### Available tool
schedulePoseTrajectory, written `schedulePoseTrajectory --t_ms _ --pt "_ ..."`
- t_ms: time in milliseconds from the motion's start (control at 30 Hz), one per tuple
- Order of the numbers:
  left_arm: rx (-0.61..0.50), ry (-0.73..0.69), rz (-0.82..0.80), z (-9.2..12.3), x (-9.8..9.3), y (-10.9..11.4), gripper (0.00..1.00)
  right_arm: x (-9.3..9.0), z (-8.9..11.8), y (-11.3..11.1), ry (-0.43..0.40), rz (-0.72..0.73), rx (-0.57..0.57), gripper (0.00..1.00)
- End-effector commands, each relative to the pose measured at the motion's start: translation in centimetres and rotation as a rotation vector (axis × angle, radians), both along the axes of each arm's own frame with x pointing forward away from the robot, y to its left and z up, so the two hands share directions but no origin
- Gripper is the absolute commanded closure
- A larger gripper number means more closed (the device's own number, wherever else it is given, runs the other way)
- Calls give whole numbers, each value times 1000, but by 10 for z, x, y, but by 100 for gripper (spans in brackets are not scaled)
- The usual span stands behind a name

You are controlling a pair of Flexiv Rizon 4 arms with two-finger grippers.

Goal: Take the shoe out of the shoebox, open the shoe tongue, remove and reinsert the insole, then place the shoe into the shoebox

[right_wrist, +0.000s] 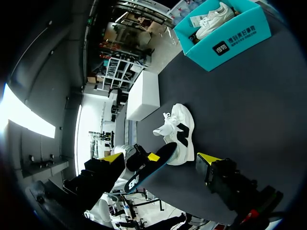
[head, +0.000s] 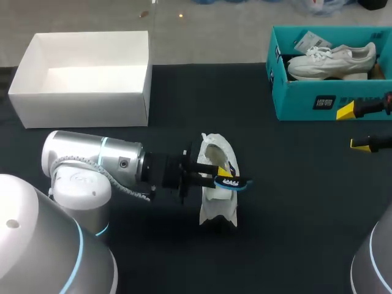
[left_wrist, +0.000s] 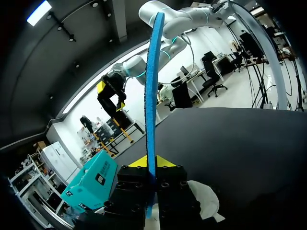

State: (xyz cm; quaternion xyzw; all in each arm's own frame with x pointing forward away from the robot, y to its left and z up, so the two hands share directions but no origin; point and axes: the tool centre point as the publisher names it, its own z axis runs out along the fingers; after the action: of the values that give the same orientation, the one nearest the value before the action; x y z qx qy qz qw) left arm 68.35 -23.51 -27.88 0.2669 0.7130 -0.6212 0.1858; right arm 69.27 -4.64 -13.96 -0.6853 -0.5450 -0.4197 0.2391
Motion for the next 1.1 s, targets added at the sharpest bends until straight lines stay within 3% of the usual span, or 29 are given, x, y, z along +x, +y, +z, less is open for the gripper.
schedulePoseTrajectory --t_ms 33,267,700,933,1100 --pt "5 6 2 -15 7 -10 100 -1 0 0 0 -2 -1 0" --pt "-13 3 -8 -9 8 -16 100 -1 0 0 0 -2 -1 0" --pt "-2 -32 6 16 -8 4 100 -1 0 0 0 -2 -1 0" --pt "-24 -21 20 16 -16 13 100 -1 0 0 0 -2 -1 0" --pt "-37 22 22 0 -24 13 100 -1 0 0 0 -2 -1 0"
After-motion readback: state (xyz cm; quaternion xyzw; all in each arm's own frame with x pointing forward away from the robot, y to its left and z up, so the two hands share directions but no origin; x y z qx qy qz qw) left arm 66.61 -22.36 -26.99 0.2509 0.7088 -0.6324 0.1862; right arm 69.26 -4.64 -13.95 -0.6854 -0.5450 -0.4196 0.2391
